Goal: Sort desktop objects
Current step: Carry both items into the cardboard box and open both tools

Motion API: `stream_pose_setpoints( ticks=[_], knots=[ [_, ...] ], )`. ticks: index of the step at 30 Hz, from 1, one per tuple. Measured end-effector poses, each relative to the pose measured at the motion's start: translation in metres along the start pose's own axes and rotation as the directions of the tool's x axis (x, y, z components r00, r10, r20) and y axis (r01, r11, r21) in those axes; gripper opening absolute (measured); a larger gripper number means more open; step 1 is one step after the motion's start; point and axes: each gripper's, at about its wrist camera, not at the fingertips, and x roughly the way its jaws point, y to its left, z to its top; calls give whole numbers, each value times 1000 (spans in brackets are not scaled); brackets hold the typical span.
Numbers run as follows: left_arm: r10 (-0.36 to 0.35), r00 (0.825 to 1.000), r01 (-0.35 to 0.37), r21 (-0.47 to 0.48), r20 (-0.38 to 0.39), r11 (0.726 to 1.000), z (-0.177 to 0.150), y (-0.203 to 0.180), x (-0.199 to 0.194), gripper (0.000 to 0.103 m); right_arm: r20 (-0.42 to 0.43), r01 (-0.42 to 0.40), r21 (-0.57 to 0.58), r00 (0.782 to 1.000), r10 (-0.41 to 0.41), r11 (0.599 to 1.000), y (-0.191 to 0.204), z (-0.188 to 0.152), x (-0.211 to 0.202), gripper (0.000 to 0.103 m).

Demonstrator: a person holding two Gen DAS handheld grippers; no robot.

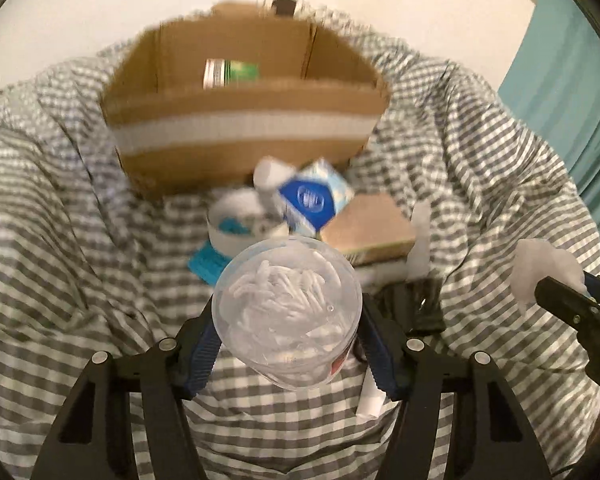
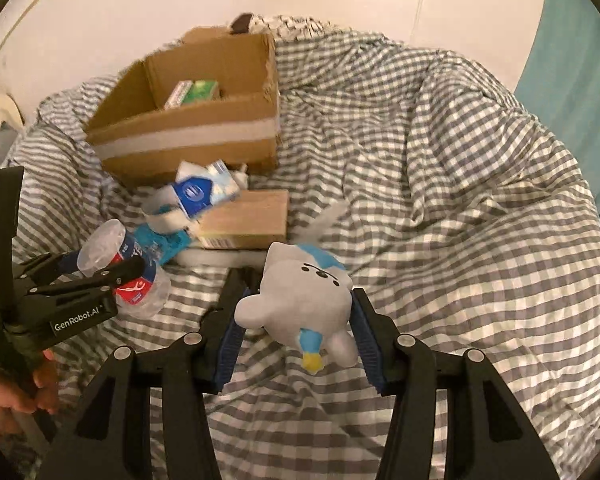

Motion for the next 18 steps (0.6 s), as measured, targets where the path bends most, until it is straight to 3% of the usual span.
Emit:
stream_pose_setpoints(
  ticks=[5, 11, 18],
  knots=[
    [49, 992, -47, -20, 118, 999, 28, 5, -35, 65, 48, -33, -39, 998, 35, 999, 14, 23, -17, 50],
    [38, 970, -22, -66, 242, 998, 92, 29, -75, 65, 118, -104, -101, 986, 116, 989, 35, 88, -28, 50],
    [76, 951, -56, -75, 299, 996, 163, 55, -65, 65, 143, -157, -147, 974, 178, 977, 63, 180, 4, 50]
  ],
)
